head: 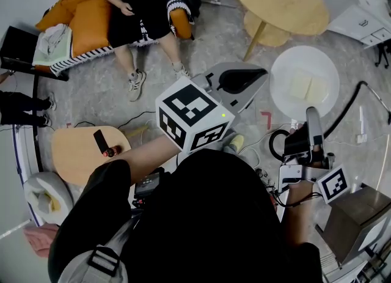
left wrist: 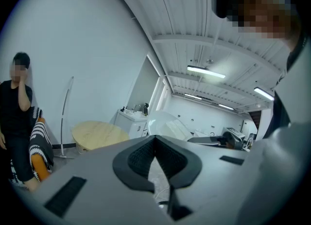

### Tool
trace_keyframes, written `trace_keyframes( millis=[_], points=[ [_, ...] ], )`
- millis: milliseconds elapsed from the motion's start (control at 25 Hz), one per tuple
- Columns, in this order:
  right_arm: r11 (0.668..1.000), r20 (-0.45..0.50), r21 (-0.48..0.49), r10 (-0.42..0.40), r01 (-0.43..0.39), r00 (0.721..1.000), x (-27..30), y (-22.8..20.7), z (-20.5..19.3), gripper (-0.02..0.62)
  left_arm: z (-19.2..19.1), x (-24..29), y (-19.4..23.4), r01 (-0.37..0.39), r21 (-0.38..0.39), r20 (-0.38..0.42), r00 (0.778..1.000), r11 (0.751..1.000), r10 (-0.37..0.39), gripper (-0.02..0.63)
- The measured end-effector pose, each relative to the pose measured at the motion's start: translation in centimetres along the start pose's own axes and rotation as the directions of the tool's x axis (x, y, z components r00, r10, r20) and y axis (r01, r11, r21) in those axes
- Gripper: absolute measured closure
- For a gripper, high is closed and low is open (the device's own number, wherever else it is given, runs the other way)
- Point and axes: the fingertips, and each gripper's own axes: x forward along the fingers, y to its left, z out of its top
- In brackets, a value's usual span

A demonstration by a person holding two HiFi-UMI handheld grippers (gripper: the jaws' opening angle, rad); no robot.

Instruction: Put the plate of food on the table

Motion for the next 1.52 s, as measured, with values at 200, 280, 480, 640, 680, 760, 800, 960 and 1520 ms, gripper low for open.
trace_keyframes(
  millis=[200, 280, 480, 640, 680, 760, 800, 960, 1520],
  points=[
    [1.0, 0.021, -0.006, -0.013, 0.013, 1.0, 0.9, 0.4, -1.1, 0.577, 0.1, -0.8, 1.1, 0.022, -0.004, 0.005, 1.0, 1.0, -0.022, 0.6],
    [1.0, 0.028, -0.007, -0.015, 0.015, 0.999, 1.4, 0.6, -1.5, 0.577, 0.2, -1.2, 1.8, 0.03, -0.008, 0.013, 0.999, 1.0, -0.03, 0.6],
    [0.999, 0.034, -0.033, -0.01, 0.011, 0.999, 3.0, 1.2, -2.7, 0.577, 0.0, -2.1, 3.8, 0.034, -0.013, 0.017, 0.999, 0.999, -0.034, 0.6],
    [0.999, 0.041, -0.035, -0.006, 0.008, 0.999, 3.5, 1.6, -2.6, 0.577, 0.3, -2.1, 4.5, 0.03, -0.021, 0.014, 0.999, 0.999, -0.03, 0.6],
    [0.999, 0.043, -0.034, -0.007, 0.008, 0.999, 3.6, 1.6, -2.4, 0.577, 0.4, -1.9, 4.5, 0.032, -0.021, 0.012, 0.999, 0.999, -0.031, 0.6],
    [1.0, 0.047, -0.028, -0.007, 0.009, 0.999, 3.8, 1.3, -1.9, 0.577, 0.4, -1.4, 4.5, 0.035, -0.021, 0.005, 0.999, 0.999, -0.035, 0.6],
    [1.0, 0.05, -0.023, -0.007, 0.009, 0.999, 3.9, 1.2, -1.7, 0.577, 0.4, -1.0, 4.6, 0.037, -0.021, 0.001, 0.999, 0.999, -0.037, 0.6],
    [1.0, 0.052, -0.019, -0.012, 0.013, 0.999, 4.4, 0.3, -0.2, 0.577, 0.7, 0.7, 4.9, 0.041, -0.02, -0.005, 0.999, 0.999, -0.041, 0.6],
    [0.999, 0.041, -0.014, 0.034, -0.033, 0.999, 6.6, -3.6, 8.0, 0.577, 3.0, 10.7, 5.1, 0.028, 0.017, -0.02, 0.999, 0.999, -0.028, 0.6]
  ],
)
